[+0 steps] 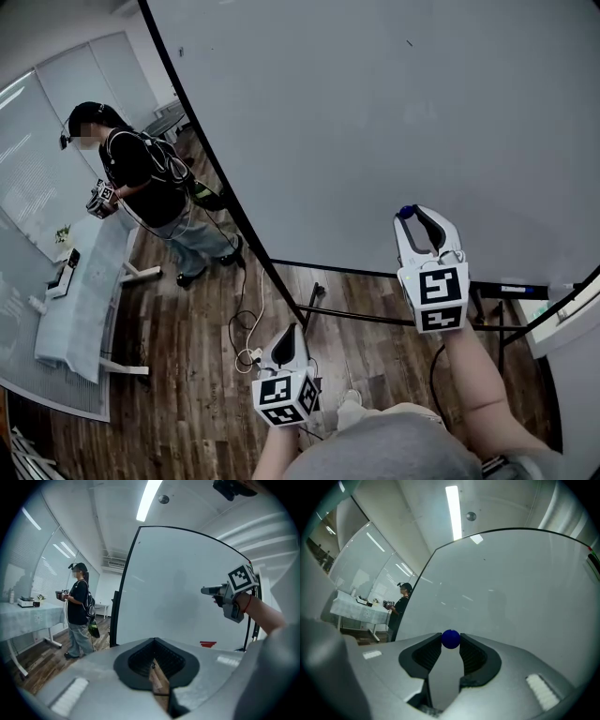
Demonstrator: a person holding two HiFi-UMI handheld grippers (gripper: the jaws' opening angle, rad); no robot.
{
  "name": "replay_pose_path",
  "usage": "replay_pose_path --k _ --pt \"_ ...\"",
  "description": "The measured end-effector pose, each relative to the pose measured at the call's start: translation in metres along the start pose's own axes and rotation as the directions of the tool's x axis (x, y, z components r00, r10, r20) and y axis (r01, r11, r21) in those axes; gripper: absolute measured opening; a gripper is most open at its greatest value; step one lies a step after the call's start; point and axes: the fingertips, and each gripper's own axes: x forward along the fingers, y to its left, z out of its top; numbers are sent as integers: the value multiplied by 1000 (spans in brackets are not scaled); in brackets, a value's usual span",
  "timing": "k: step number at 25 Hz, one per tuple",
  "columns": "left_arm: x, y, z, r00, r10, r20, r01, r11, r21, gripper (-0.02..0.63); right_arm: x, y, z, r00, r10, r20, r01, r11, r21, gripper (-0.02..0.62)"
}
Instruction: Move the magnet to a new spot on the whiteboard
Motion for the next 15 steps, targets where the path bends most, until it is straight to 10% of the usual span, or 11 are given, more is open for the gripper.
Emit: replay_pose_path --k 15 --pt "40 54 32 1000 -15 14 15 1000 5 4 76 40 49 999 9 39 -7 999 -51 123"
